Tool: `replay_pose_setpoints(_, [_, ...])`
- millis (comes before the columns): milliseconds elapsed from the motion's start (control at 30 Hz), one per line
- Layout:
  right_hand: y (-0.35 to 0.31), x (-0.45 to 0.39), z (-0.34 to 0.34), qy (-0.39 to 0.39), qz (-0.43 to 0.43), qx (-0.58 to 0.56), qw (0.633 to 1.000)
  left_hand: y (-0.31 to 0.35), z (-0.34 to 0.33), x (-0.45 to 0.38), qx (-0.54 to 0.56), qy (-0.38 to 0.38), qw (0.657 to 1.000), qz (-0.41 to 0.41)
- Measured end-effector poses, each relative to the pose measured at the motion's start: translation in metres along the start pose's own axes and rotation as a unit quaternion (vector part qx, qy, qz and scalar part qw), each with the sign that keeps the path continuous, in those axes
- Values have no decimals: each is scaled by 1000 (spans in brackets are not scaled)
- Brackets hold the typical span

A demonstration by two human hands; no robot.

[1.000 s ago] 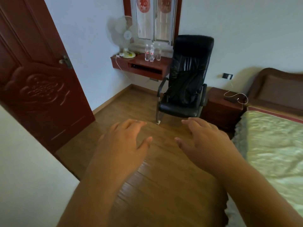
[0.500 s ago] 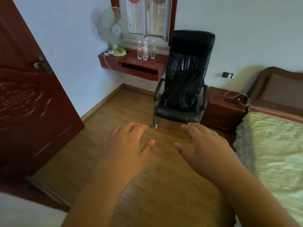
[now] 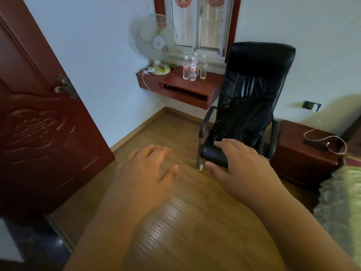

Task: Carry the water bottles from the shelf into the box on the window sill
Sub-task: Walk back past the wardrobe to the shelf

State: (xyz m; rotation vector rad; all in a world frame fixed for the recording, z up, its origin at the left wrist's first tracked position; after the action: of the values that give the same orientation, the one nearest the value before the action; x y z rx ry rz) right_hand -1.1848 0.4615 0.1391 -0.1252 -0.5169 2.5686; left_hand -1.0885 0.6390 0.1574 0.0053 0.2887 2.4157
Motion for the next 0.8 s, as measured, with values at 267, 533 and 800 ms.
replay_pose_setpoints(267, [-4,-96,-4,-33,48,11,998,-13,-12,-70,1,-18,998,61])
replay_pose_setpoints(533, [-12,-194,-18,-37,35,30,998,-58,-27,-169,0,-27,997,69])
replay_pose_setpoints(800, [-54,-306,-5,8,2,46,999,-116,2,-293,-2,0,999,32])
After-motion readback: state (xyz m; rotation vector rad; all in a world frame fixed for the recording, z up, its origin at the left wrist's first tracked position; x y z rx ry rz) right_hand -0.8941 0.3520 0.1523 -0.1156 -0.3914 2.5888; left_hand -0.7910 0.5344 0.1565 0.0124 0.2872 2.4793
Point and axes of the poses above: each hand's wrist, its own x-axis away from the middle knuckle, its own z-axis out of the back of the hand, y = z × x, the point moved 10 cm from there along -x, towards the middle knuckle, and after that the axes turned 5 degrees about -x, right-handed, at the moved point
